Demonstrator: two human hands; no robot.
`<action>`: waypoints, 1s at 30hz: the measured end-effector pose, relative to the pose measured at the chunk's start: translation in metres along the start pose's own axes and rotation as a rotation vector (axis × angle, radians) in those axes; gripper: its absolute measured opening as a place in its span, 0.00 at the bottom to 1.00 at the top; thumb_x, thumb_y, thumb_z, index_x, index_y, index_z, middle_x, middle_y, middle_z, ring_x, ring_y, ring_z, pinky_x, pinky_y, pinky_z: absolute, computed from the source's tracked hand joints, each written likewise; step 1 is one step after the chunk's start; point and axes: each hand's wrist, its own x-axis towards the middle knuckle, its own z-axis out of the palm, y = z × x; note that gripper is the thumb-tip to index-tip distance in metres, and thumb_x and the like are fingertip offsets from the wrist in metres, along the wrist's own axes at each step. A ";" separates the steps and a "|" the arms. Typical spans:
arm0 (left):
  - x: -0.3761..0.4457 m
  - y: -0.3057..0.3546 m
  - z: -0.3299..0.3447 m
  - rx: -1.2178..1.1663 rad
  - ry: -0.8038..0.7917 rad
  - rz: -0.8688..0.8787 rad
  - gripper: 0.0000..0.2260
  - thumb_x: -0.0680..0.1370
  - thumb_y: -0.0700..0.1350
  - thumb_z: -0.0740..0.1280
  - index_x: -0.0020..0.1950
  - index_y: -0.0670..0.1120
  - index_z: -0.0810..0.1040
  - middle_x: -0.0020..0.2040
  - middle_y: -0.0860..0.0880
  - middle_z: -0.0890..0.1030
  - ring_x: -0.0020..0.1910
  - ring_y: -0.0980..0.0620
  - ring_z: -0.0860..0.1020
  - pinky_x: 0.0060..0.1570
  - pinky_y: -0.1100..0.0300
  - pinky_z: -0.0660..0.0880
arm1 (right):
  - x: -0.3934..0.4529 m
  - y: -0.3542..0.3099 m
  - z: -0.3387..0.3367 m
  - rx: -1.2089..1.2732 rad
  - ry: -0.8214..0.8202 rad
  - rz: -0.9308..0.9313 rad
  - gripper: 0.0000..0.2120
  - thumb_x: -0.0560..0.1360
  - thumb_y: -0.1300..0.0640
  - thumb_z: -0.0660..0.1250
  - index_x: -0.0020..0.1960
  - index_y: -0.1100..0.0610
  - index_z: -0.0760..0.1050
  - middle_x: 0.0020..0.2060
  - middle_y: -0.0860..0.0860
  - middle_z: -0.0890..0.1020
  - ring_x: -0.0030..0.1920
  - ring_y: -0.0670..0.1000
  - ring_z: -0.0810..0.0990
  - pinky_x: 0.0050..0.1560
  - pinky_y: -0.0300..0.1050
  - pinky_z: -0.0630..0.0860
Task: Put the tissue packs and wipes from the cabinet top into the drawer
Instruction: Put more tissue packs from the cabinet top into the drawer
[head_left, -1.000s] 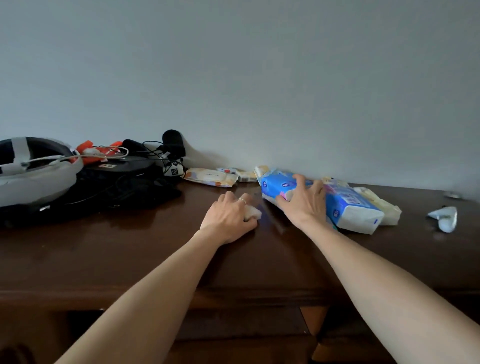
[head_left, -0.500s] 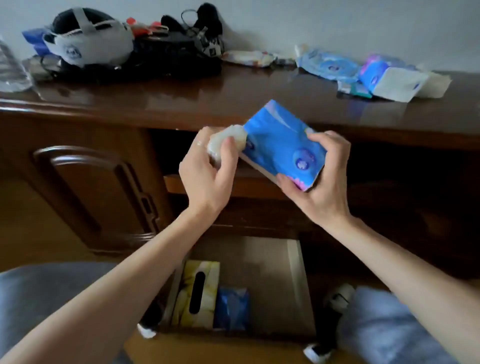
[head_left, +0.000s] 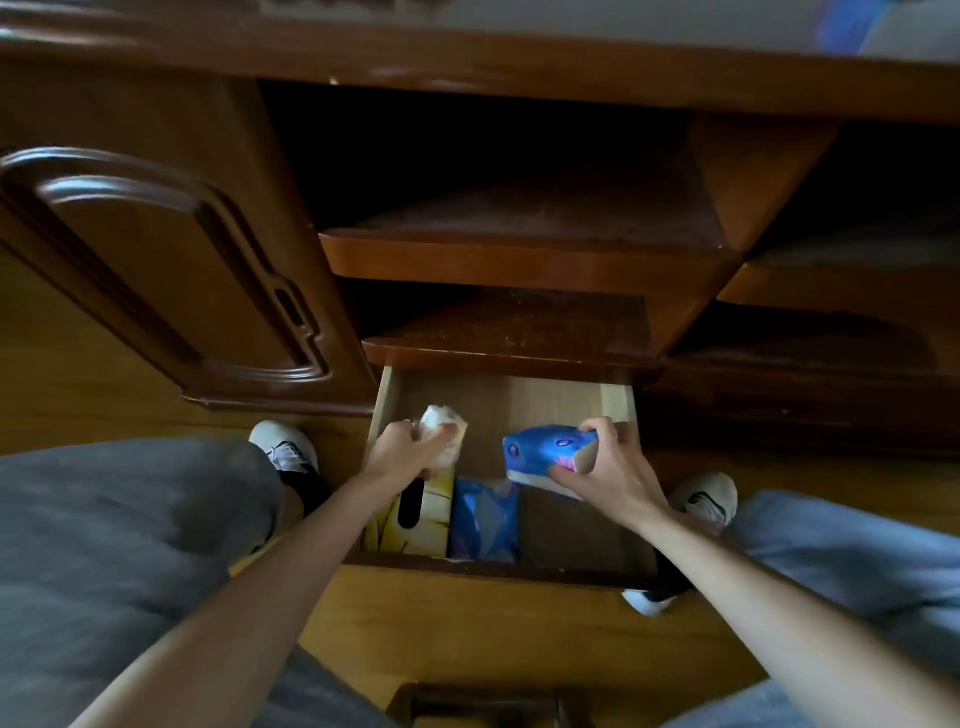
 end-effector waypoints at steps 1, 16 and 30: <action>0.002 -0.004 -0.001 0.004 0.002 -0.005 0.19 0.75 0.64 0.70 0.40 0.48 0.80 0.26 0.53 0.81 0.24 0.59 0.79 0.31 0.63 0.73 | 0.003 0.001 0.006 0.013 0.010 0.013 0.36 0.63 0.28 0.71 0.63 0.42 0.62 0.57 0.49 0.70 0.51 0.48 0.76 0.37 0.37 0.75; 0.032 -0.035 0.014 -0.046 0.017 -0.096 0.13 0.71 0.56 0.68 0.50 0.50 0.78 0.43 0.50 0.85 0.39 0.55 0.84 0.44 0.54 0.81 | 0.062 -0.045 0.102 0.198 0.185 0.322 0.43 0.68 0.34 0.75 0.71 0.57 0.63 0.66 0.60 0.67 0.65 0.61 0.69 0.60 0.57 0.74; 0.035 -0.083 0.022 0.458 -0.139 -0.094 0.30 0.75 0.61 0.64 0.74 0.51 0.64 0.53 0.49 0.80 0.50 0.45 0.79 0.51 0.50 0.76 | 0.018 -0.014 0.134 -0.137 -0.404 0.264 0.26 0.82 0.60 0.61 0.79 0.51 0.62 0.68 0.57 0.77 0.67 0.59 0.77 0.64 0.55 0.76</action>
